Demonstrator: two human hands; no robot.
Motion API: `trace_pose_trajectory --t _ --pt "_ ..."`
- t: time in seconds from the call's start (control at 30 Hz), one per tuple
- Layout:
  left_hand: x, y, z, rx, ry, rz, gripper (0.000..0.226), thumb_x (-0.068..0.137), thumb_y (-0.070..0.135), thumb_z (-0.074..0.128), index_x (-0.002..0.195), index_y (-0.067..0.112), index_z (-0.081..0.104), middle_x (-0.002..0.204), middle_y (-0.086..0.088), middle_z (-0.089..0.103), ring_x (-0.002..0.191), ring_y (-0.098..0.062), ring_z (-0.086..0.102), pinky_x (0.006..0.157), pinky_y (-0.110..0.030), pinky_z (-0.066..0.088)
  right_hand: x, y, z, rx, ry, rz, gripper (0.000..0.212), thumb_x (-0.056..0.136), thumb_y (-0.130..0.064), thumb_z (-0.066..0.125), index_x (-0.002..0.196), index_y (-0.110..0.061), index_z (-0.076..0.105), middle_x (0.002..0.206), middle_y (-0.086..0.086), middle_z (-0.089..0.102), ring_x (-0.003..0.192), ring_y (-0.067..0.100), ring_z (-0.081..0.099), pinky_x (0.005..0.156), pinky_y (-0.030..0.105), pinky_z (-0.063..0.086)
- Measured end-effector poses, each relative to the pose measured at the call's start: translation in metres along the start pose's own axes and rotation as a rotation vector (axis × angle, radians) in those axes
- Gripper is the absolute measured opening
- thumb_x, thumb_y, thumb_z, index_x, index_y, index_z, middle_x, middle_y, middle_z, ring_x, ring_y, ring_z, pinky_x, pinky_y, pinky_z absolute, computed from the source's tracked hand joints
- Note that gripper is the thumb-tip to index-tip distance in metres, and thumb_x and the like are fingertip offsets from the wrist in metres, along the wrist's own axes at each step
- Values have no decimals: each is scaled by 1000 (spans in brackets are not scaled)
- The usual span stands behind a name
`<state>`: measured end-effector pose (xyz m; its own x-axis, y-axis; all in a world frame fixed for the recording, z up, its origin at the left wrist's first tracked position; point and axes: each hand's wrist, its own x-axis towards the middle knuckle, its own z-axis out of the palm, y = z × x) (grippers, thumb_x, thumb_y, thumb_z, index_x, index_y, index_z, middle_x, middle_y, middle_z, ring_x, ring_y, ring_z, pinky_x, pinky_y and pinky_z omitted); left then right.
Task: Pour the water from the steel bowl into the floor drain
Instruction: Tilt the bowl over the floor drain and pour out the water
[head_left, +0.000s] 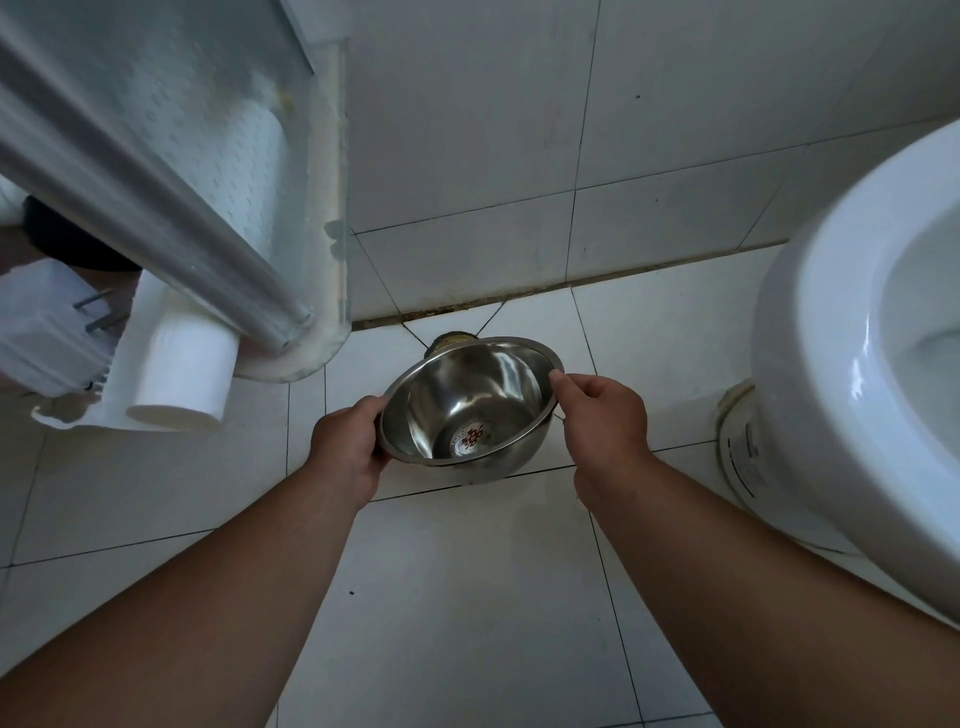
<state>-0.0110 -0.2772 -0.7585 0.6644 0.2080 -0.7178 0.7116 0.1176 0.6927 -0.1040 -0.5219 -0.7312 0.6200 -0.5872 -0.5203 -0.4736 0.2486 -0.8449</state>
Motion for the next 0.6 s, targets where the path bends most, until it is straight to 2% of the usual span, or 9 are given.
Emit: trace_pose_trajectory --t 0.07,0.17,0.2,0.43,0.53,0.6 --pt "0 0 0 4 5 6 27 90 12 80 112 -4 82 109 -19 81 98 -30 74 79 -38 61 0 1 1 -3 7 -2 28 97 -31 74 70 -29 76 68 -21 77 81 0 71 69 21 48" --pt "0 0 0 2 15 -15 17 92 18 78 102 5 83 91 -6 84 100 -27 73 78 -38 61 1 0 2 -3 20 -5 29 98 -32 73 69 -32 74 73 -18 76 82 -1 69 68 20 46" --pt "0 0 0 -5 18 -23 15 94 20 76 100 8 82 90 -5 83 101 -26 73 79 -38 61 1 0 1 -5 21 -3 29 98 -32 73 69 -32 74 76 -18 76 82 -1 69 68 20 46" --pt "-1 3 2 27 31 -36 24 100 37 71 108 16 79 119 -7 81 116 -25 74 86 -41 60 1 2 3 -5 31 11 26 99 -33 73 72 -31 73 81 -17 75 83 -1 68 73 24 47" --pt "-2 5 2 77 36 -39 33 100 45 70 111 15 81 118 -6 83 118 -23 74 97 -44 59 2 2 4 1 16 10 26 99 -34 72 73 -33 72 83 -18 74 86 -2 67 80 27 48" --pt "-4 7 2 99 33 -40 36 101 48 68 110 16 82 118 -5 84 120 -23 73 105 -47 57 3 1 4 7 16 12 29 99 -33 72 71 -33 71 77 -21 73 83 -4 66 78 25 47"
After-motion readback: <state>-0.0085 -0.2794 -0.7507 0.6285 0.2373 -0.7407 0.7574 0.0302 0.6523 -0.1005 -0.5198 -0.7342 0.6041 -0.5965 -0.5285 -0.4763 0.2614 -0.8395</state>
